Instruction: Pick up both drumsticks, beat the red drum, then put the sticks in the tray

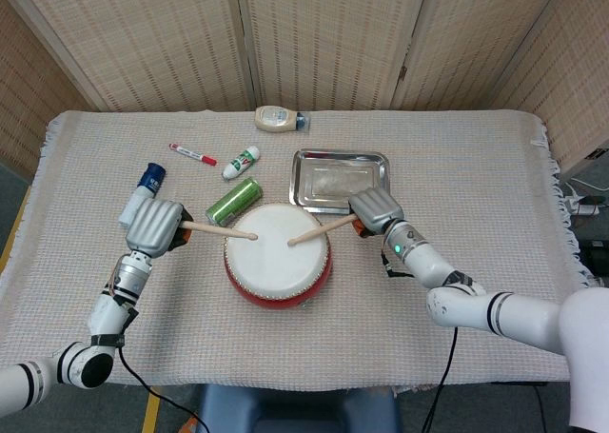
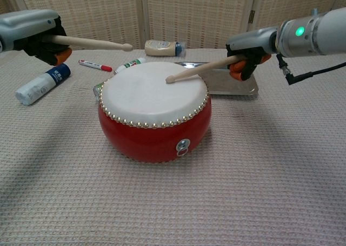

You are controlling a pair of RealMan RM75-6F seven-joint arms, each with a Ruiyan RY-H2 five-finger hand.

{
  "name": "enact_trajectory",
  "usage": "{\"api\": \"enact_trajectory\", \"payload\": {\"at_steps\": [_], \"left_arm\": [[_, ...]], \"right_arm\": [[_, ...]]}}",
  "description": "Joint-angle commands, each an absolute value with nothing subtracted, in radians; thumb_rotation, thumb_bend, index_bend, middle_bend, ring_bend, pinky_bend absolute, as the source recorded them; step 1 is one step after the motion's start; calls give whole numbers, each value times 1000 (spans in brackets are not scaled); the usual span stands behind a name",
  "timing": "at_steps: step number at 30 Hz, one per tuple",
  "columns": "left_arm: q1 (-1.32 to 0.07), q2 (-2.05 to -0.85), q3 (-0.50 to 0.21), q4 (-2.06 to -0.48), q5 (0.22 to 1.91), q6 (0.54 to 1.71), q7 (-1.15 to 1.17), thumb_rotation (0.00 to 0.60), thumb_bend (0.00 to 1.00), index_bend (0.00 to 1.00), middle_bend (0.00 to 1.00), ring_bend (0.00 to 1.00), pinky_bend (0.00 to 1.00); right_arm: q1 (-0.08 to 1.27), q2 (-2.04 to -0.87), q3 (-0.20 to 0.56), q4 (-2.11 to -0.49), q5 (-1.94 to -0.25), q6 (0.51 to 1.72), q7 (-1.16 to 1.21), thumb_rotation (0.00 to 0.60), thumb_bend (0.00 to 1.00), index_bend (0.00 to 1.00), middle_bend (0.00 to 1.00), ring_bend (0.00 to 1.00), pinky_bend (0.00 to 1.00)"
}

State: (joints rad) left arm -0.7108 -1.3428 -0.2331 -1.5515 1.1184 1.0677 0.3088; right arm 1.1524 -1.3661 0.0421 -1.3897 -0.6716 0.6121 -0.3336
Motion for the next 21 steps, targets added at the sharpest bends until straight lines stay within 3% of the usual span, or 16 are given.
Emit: {"api": "enact_trajectory", "payload": {"at_steps": [1,7,10,21], "left_arm": [[-712,-1347,-228,-1544,1115,1056,308,600,632,1000,1000,1000,1000],[-730,-1409,-188,-1476,1092,998,340,600,631,1000,1000,1000,1000],[-739,-1435,-175,-1444,1083,986,372,600,632,1000,1000,1000,1000],[-703,-1320,-237,-1579,1125,1083,294,600,632,1000,1000,1000,1000]], "right_arm": [[1161,-1367,50,-1399,-657,632,-339,600,1000,1000,1000,1000,1000],[1127,-1270,146,-1519,-725,696,-247,600,1000,1000,1000,1000,1000],[1117,-1242,157,-1547,-748,701,-236,600,1000,1000,1000,1000,1000],[1149,-1380,37,-1381,-671,613,-349,600,1000,1000,1000,1000,1000]]}}
